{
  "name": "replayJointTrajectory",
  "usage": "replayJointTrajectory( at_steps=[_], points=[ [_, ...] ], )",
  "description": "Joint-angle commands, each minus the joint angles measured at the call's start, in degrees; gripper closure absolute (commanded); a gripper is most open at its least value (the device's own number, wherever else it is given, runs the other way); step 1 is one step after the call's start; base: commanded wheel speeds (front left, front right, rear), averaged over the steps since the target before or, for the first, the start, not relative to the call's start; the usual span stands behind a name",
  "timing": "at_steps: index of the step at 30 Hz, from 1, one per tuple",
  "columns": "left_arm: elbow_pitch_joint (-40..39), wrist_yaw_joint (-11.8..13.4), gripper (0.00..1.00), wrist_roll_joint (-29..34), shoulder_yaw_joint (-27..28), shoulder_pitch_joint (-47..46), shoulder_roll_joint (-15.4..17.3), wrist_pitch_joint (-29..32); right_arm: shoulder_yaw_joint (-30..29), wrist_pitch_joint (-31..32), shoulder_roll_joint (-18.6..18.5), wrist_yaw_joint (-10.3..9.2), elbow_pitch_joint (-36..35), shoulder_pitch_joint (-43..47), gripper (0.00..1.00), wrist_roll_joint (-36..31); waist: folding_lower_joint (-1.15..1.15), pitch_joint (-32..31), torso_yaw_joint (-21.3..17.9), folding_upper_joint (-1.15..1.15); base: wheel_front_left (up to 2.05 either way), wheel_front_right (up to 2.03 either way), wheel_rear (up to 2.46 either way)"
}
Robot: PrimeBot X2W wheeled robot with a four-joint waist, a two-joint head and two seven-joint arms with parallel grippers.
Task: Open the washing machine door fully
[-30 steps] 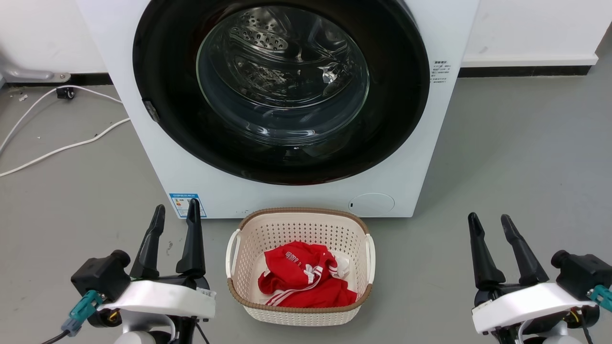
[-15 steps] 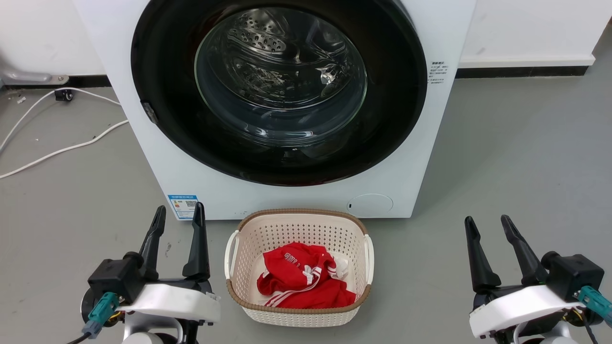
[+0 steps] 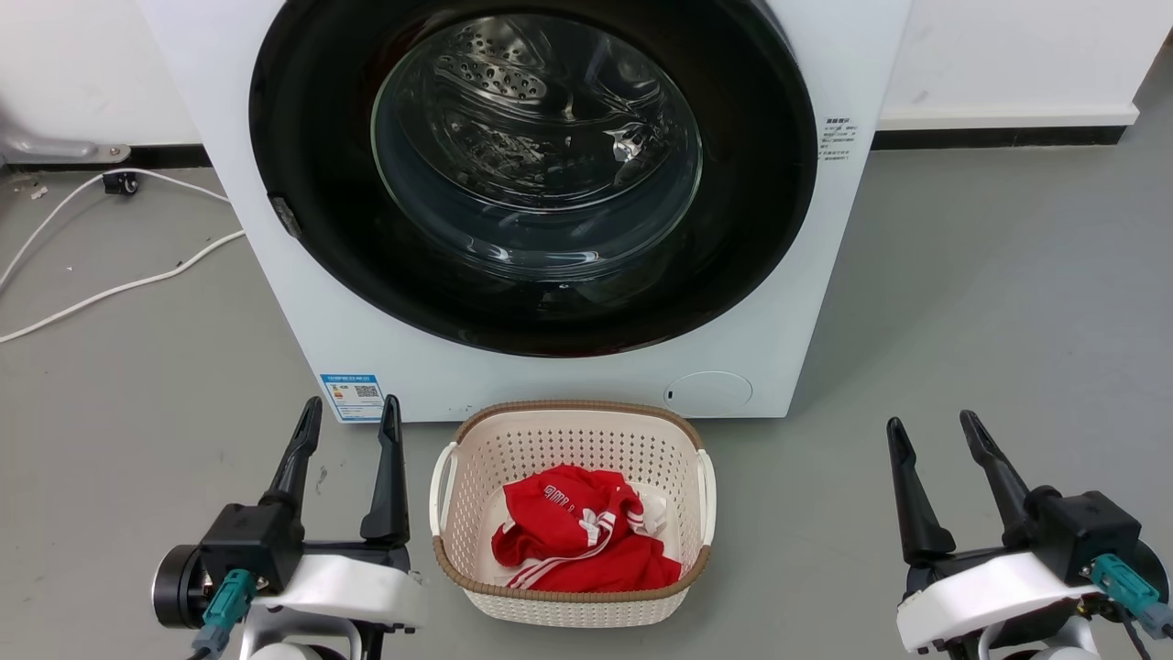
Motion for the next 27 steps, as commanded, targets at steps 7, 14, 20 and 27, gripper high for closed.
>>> replayJointTrajectory(
  at_steps=[7, 14, 20, 27],
  points=[
    [-0.3, 0.9, 0.0, 2.7, -0.2, 1.3, 0.0, -1.1, 0.3, -1.1, 0.1, -0.02, -0.1, 0.3, 0.0, -2.7, 0.0, -0.2, 0.0, 0.0, 0.0, 0.0, 0.0],
    [-0.4, 1.1, 0.0, 5.1, -0.4, 1.7, -0.2, -1.8, 0.5, -1.6, 0.2, -0.02, 0.4, 0.4, 0.0, -4.4, 0.0, -0.3, 0.1, 0.0, 0.0, 0.0, 0.0],
    [-0.7, 1.2, 0.0, 7.3, -0.3, 1.7, -0.3, -2.4, 0.8, -2.1, 0.2, -0.02, 0.8, 0.3, 0.0, -5.6, 0.0, -0.4, 0.0, 0.0, 0.0, 0.0, 0.0],
    [-0.6, 0.9, 0.0, 6.8, 0.0, 1.8, -0.4, -2.3, 0.8, -2.1, 0.2, -0.02, 1.7, 0.2, 0.0, -4.3, 0.0, -0.3, -0.1, 0.0, 0.0, 0.0, 0.0]
  ],
)
